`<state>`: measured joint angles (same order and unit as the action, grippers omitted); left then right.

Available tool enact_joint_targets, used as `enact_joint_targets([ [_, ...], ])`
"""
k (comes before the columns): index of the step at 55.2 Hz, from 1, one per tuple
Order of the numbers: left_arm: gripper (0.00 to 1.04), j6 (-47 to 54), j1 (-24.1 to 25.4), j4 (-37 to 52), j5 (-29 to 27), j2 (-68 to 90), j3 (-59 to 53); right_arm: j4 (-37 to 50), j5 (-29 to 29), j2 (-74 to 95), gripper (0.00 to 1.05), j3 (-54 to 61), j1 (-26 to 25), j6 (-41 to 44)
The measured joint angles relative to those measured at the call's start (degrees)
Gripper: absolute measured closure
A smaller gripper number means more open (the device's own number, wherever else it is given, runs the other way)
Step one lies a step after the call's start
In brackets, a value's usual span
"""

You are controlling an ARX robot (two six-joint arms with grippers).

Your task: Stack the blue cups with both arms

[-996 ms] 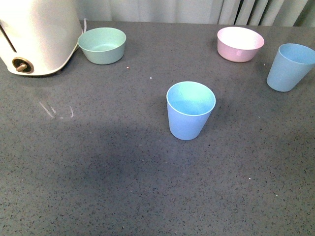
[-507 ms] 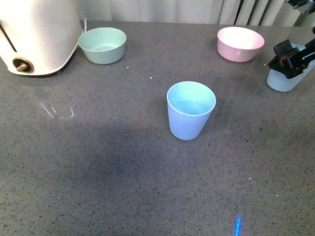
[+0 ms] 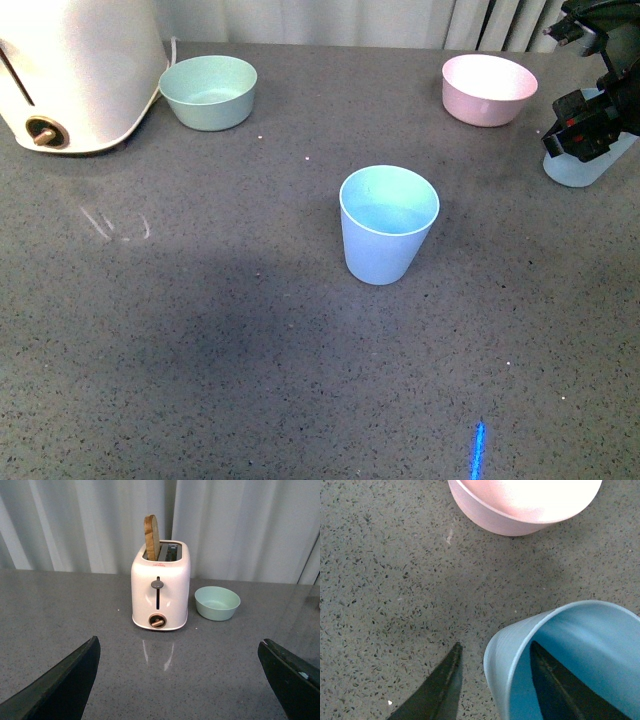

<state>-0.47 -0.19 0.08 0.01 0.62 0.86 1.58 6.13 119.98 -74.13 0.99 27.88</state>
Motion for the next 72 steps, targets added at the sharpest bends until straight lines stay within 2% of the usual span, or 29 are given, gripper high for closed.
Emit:
enact_joint_targets([
  [13,0.09,0.0,0.0,0.0,0.0,0.0,0.0,0.0,1.3,-0.8,1.03,0.5,-1.1,0.5],
  [20,0.09,0.0,0.0,0.0,0.0,0.0,0.0,-0.6,2.9,-3.8,1.03,2.3,-1.6,1.2],
  [28,0.09,0.0,0.0,0.0,0.0,0.0,0.0,-2.3,8.8,-10.0,1.03,4.9,-0.9,2.0],
  [36,0.09,0.0,0.0,0.0,0.0,0.0,0.0,-9.0,21.2,-19.4,1.03,8.7,4.0,5.2],
  [42,0.09,0.0,0.0,0.0,0.0,0.0,0.0,-12.7,25.0,-23.0,1.03,10.4,8.2,8.6],
  [55,0.09,0.0,0.0,0.0,0.0,0.0,0.0,-16.9,26.1,-24.9,1.03,11.4,15.5,14.5],
  [72,0.09,0.0,0.0,0.0,0.0,0.0,0.0,-21.1,27.4,-26.1,1.03,12.8,17.2,17.8],
])
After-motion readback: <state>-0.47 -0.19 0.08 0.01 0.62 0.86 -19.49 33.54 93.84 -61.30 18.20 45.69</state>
